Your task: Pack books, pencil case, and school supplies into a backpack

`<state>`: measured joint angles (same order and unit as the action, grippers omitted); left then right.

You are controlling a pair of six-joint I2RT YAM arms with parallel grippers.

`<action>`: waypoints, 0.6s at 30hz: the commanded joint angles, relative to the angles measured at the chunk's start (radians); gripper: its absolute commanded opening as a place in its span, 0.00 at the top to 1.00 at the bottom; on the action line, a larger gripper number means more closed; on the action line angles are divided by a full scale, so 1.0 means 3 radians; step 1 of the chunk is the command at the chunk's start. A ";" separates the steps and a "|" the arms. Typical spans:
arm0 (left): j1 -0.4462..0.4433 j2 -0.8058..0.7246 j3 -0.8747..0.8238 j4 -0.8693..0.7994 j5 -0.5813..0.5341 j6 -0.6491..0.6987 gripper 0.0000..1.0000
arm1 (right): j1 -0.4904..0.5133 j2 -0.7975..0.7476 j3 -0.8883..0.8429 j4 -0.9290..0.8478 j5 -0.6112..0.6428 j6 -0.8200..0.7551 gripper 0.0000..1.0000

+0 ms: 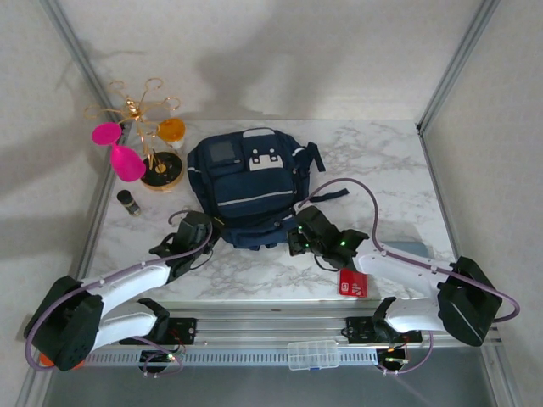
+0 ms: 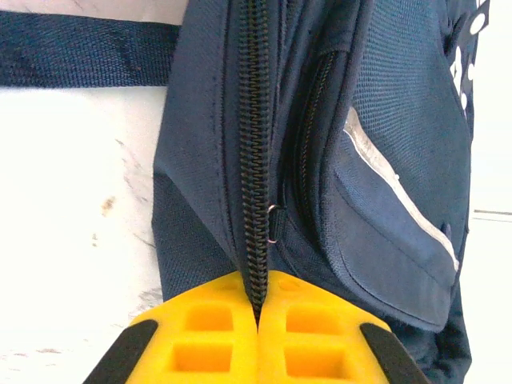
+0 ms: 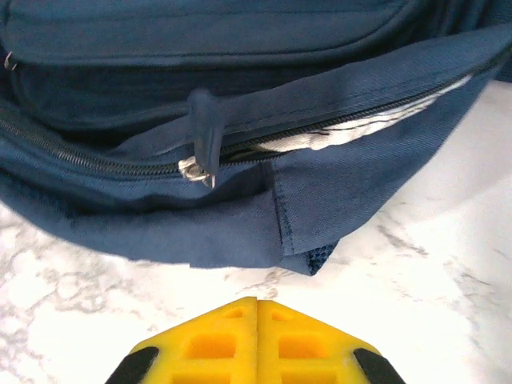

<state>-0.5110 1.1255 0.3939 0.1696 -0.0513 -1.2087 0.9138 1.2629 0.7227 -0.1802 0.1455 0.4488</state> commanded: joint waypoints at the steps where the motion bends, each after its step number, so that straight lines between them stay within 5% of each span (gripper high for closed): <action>1: 0.0060 -0.0127 -0.0014 -0.0155 -0.0109 0.0264 1.00 | 0.0100 0.0122 0.0120 0.0105 -0.0342 -0.0287 1.00; 8: 0.0132 -0.0136 0.0052 -0.0242 -0.0092 0.0322 1.00 | -0.0020 0.0196 0.0159 -0.0040 -0.0345 -0.0305 1.00; 13: 0.0149 -0.0116 0.0078 -0.0248 -0.0051 0.0344 1.00 | -0.0440 0.0156 0.0198 0.0118 -0.0831 -0.0181 0.70; 15: 0.0154 -0.0111 0.0086 -0.0243 -0.0044 0.0355 1.00 | -0.0622 0.0242 0.0163 0.0358 -0.1341 -0.0146 0.64; 18: 0.0169 -0.0101 0.0126 -0.0295 -0.0051 0.0397 1.00 | -0.0683 0.0375 0.0203 0.0498 -0.1479 -0.0300 0.59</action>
<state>-0.4793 1.1076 0.3977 0.1089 -0.0334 -1.1213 0.7132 1.3476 0.7567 -0.0990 -0.1699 0.3817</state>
